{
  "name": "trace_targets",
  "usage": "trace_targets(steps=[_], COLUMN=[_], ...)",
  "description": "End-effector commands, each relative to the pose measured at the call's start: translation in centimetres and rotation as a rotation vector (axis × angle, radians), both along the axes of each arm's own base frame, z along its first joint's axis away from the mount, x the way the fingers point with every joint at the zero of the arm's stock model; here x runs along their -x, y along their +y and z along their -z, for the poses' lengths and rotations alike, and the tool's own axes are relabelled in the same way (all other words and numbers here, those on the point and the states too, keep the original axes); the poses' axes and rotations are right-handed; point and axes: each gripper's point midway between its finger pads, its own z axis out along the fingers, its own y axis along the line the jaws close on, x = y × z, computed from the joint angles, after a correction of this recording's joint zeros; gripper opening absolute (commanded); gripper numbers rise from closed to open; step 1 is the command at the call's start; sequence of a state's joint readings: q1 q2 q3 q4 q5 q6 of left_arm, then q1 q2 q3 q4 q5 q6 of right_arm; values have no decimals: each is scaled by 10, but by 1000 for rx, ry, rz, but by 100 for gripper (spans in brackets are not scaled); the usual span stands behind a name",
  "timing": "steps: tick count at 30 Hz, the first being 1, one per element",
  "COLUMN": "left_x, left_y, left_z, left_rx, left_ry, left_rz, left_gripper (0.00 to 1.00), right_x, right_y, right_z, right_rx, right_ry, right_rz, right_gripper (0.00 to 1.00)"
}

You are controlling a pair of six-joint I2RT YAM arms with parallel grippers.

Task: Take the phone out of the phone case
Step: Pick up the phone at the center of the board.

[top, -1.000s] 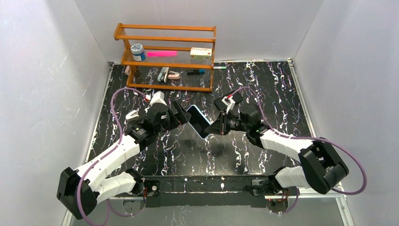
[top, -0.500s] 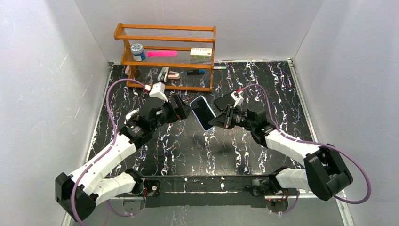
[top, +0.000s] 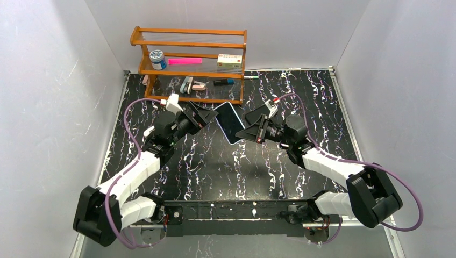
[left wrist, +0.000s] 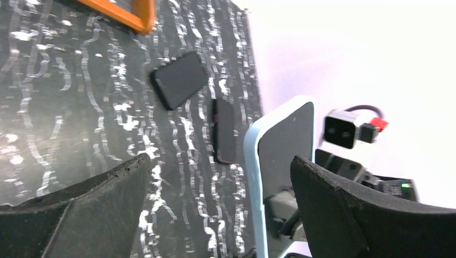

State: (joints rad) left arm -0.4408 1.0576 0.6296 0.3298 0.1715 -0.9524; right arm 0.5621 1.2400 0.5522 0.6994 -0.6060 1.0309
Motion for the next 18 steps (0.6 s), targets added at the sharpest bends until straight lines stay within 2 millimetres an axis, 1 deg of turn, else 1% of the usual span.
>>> trace_targets(steps=[1,5,9,16,18], left_x=[3,1,4,12,13], left_y=[-28,-38,-44,-48,-48], left_z=[-43,-55,-62,-76,-81], left_rx=[242,335,370,435,452], left_ry=[-72,-81,-84,-95,-99], left_rz=[143,195,240,291,298], left_gripper=[98,92,86,68,60], right_x=[1,2,2,0,-1], right_y=[5,7,9,12,14], right_z=[-62,-68,-74,-82,-82], right_rx=[-172,-203,-215,-245,-245], right_ry=[-140,-136,-140,-131,-125], right_rz=[-45,-61,-80,-97,-108], right_gripper=[1,1,1,1,1])
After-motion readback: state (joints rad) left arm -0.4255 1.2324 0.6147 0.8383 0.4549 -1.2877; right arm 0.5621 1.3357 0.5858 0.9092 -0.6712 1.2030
